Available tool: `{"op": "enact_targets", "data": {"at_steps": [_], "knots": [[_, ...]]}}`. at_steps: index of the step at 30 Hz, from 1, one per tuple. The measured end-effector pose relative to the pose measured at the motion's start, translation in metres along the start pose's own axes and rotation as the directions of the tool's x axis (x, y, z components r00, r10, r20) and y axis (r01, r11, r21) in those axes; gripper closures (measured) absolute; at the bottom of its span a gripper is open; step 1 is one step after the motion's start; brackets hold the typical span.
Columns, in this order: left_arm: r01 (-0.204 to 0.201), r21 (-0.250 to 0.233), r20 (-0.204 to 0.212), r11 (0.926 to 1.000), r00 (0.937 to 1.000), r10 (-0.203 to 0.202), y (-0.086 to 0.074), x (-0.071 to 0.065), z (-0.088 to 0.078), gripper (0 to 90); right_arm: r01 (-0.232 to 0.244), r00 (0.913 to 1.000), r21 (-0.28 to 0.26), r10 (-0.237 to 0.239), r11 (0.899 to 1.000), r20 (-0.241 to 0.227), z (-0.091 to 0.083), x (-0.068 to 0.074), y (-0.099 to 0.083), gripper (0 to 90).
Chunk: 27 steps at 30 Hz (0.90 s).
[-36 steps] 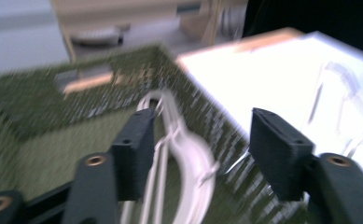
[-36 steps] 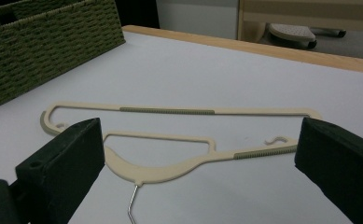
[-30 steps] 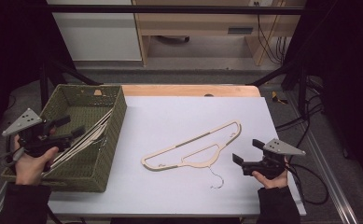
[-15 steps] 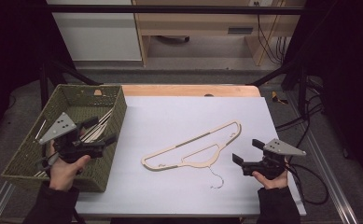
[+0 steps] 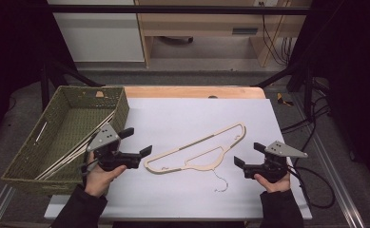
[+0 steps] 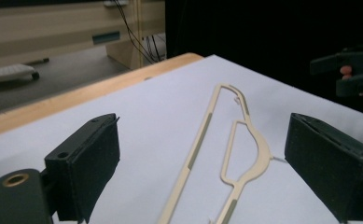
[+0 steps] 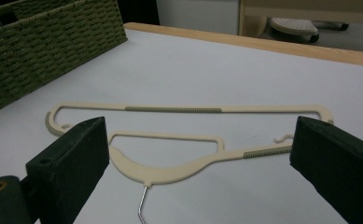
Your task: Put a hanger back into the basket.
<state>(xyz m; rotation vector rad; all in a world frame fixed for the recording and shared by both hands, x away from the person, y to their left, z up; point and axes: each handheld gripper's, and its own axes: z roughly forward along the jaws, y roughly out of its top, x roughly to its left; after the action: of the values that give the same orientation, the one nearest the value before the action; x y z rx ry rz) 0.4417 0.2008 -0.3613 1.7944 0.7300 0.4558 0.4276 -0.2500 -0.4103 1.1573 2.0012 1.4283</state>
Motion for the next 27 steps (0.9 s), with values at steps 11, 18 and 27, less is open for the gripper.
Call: {"op": "enact_targets", "data": {"at_steps": [11, 18, 27], "knots": [[0.018, 0.093, 0.019, 0.9955, 0.9996, -0.020, -0.027, -0.006, 0.027, 10.1, -0.002, 0.9999, 0.042, 0.002, 0.999, 0.010, 0.011, 0.012, -0.002, 12.6], [0.019, 0.124, 0.019, 0.9921, 0.9996, -0.021, -0.036, -0.005, 0.031, 9.9, -0.016, 0.9999, 0.114, 0.015, 0.993, 0.006, 0.030, 0.023, -0.011, 21.8], [0.017, 0.121, 0.011, 0.9926, 0.9998, -0.018, -0.040, -0.005, 0.027, 10.0, 0.017, 0.9997, 0.249, -0.021, 0.968, 0.014, 0.059, 0.042, -0.032, 42.1]]}}
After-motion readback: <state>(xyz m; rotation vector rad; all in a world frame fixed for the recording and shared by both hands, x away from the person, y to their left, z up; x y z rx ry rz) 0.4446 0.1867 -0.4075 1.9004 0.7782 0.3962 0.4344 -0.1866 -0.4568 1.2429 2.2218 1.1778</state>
